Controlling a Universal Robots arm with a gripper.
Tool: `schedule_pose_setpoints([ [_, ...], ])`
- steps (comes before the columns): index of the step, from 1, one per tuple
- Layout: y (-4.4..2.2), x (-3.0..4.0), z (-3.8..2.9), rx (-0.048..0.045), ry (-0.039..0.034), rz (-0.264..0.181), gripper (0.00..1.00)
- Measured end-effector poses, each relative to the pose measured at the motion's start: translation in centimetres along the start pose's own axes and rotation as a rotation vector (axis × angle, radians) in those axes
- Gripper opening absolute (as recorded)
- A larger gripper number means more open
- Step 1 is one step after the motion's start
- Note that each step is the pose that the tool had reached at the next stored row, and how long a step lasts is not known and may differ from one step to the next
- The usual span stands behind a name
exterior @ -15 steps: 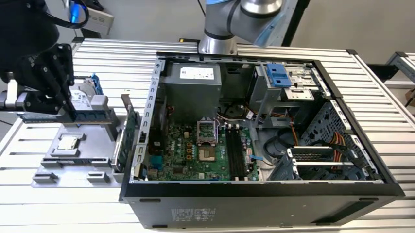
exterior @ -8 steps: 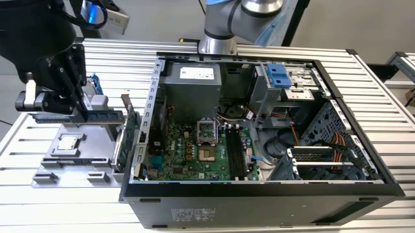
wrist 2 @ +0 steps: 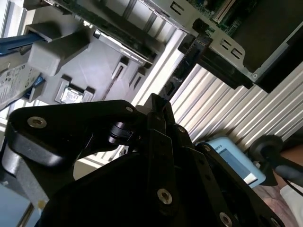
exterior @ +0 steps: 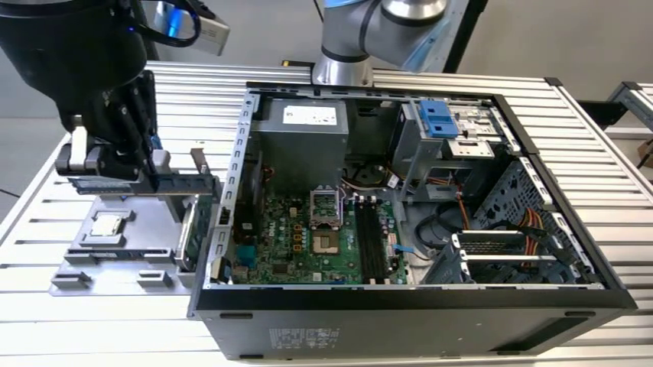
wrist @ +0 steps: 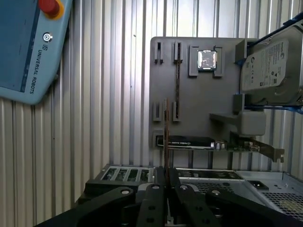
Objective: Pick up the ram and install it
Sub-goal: 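Pick up the ram and move it above insertion slot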
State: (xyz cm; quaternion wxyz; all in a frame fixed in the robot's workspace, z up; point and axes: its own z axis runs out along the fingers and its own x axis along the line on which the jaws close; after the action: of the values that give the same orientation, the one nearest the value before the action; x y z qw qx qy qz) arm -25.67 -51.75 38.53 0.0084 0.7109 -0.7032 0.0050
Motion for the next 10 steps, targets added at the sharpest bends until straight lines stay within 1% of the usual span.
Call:
schedule_pose_setpoints([
  [10, -2.25, 0.02, -0.01, 0.0000, 0.0000, 0.000, 0.00],
])
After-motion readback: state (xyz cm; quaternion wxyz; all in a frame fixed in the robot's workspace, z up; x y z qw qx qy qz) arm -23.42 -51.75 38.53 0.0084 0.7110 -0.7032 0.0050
